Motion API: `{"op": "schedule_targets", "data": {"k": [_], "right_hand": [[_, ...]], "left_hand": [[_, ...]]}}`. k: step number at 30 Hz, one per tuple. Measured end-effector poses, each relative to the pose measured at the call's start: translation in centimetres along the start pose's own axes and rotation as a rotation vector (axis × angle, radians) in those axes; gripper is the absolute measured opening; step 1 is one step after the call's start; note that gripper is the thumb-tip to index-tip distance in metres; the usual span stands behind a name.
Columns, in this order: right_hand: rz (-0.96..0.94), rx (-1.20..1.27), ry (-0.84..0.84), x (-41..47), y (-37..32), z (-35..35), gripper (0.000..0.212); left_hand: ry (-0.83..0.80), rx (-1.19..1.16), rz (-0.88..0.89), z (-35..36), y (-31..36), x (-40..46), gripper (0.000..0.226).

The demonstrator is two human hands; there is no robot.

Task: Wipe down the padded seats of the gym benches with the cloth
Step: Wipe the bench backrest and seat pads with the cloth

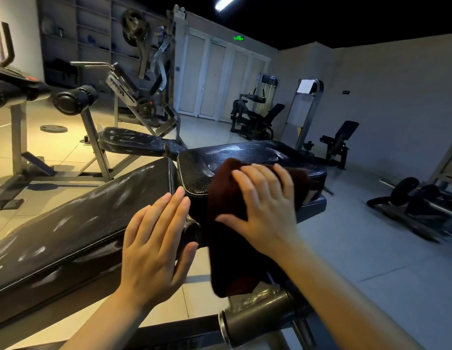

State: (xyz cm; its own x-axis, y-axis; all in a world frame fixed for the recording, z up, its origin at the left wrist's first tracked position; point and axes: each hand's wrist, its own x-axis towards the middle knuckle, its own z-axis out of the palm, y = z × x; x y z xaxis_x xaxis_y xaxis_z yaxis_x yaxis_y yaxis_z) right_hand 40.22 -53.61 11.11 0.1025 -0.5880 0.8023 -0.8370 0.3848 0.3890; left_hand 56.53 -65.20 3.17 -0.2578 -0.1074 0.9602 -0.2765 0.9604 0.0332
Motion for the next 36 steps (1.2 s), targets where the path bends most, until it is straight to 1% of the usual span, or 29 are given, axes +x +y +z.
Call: {"op": "schedule_targets", "data": {"k": [2, 4, 7, 9, 11, 16, 19, 21, 23, 25, 27, 29, 33, 36], "right_hand": [[-0.007, 0.037, 0.008, 0.4, -2.7, 0.6, 0.070], [-0.046, 0.032, 0.044, 0.6, -3.9, 1.0, 0.063], [-0.130, -0.023, 0.087, 0.6, -3.0, 1.2, 0.056], [-0.143, -0.034, 0.098, 0.7, -1.8, 1.1, 0.053], [-0.064, -0.032, 0.107, 0.6, -0.1, 0.7, 0.050], [0.223, -0.095, 0.092, -1.8, 6.6, -0.4, 0.047], [0.278, -0.116, 0.130, -3.0, 7.8, -0.8, 0.044], [0.250, -0.041, 0.183, -3.1, 6.5, -0.6, 0.041], [0.203, 0.038, 0.173, -3.2, 4.4, -0.2, 0.042], [0.174, 0.015, 0.111, -3.3, 3.2, 0.2, 0.054], [0.130, -0.059, 0.046, -3.3, 3.2, 0.4, 0.069], [0.067, -0.107, 0.011, -2.9, 3.2, 0.4, 0.074], [-0.029, -0.091, 0.055, -0.8, 0.3, 1.1, 0.067], [0.024, -0.014, 0.158, 1.0, -2.7, 1.7, 0.058]], "left_hand": [[-0.003, -0.006, 0.003, -0.2, -0.1, -0.1, 0.055], [-0.018, -0.010, 0.003, -0.3, -0.3, -0.1, 0.055], [-0.040, -0.012, 0.017, -0.5, -0.5, -0.2, 0.056], [-0.046, -0.010, 0.035, -0.6, -0.6, -0.1, 0.056], [-0.048, -0.010, 0.041, -0.7, -0.6, -0.1, 0.056], [-0.029, -0.015, 0.011, -0.4, -0.4, -0.1, 0.056], [-0.004, -0.008, -0.006, -0.2, -0.1, 0.0, 0.055], [0.003, -0.007, -0.006, -0.1, 0.0, 0.0, 0.055], [0.006, -0.008, 0.000, -0.2, -0.1, 0.0, 0.054], [0.008, -0.015, 0.000, -0.2, -0.1, 0.0, 0.054], [0.018, -0.012, -0.008, 0.0, 0.0, 0.1, 0.054], [0.034, 0.001, -0.017, 0.2, 0.2, 0.1, 0.054], [0.049, 0.009, -0.015, 0.4, 0.2, 0.1, 0.054], [0.046, -0.002, 0.002, 0.2, 0.1, 0.1, 0.054]]}}
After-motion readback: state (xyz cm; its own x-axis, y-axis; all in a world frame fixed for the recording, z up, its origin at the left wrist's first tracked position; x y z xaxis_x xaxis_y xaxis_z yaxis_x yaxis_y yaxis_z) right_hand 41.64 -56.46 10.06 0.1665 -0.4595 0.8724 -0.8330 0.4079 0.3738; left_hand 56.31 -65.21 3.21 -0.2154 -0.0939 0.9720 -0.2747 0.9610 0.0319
